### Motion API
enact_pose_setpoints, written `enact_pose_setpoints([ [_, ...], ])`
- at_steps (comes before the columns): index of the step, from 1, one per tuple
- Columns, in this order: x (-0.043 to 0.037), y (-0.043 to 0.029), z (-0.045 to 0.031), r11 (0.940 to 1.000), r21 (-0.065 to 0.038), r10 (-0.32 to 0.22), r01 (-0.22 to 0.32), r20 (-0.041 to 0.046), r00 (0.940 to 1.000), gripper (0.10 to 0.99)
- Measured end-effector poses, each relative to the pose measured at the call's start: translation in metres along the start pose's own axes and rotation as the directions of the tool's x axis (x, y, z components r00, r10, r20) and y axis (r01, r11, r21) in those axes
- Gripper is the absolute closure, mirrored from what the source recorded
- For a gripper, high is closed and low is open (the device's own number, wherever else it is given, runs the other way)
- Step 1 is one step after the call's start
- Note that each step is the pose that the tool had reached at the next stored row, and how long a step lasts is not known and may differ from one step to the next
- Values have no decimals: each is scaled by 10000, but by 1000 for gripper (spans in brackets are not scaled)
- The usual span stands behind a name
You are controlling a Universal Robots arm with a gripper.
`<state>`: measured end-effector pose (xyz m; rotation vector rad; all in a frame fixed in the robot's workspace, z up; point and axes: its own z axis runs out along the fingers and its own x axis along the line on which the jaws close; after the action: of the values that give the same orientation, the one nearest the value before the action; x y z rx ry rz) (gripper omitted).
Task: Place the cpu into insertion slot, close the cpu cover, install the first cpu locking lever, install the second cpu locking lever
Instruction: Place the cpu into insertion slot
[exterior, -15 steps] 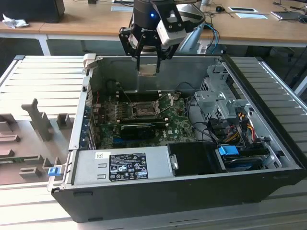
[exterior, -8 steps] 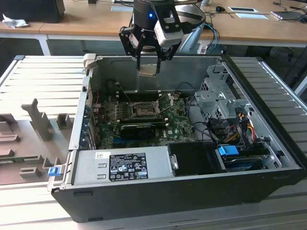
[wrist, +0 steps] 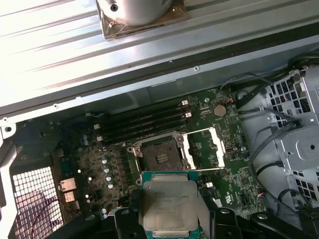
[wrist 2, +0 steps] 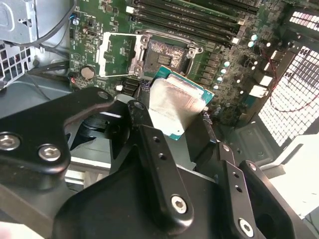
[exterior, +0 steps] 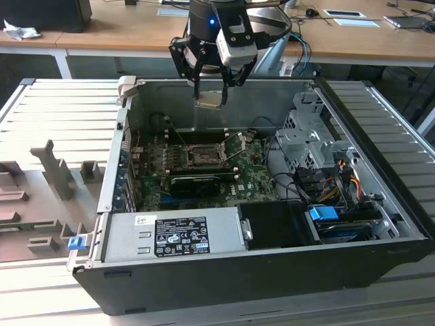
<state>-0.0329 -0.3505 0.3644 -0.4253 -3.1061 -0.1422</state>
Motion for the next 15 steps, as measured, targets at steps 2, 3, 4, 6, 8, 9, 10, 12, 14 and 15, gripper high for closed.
enact_pose_setpoints([
  [2,0,0,2,9999,-2,103,-103,10,9999,557],
  [3,0,0,3,9998,-4,174,-174,16,9998,557],
  [4,0,0,3,9998,-5,222,-222,21,9998,557],
  [6,0,0,6,9992,-8,406,-406,37,9992,557],
  [8,0,0,8,9987,-10,519,-519,47,9986,557],
  [9,0,-1,10,9981,-12,612,-612,55,9981,557],
  [10,0,-1,11,9970,-15,768,-768,69,9970,557],
  [12,0,-1,12,9950,-20,1000,-1000,89,9950,557],
  [14,0,-1,15,9896,-33,1437,-1437,128,9895,557],
  [15,0,-1,15,9874,-37,1582,-1582,141,9873,557],
])
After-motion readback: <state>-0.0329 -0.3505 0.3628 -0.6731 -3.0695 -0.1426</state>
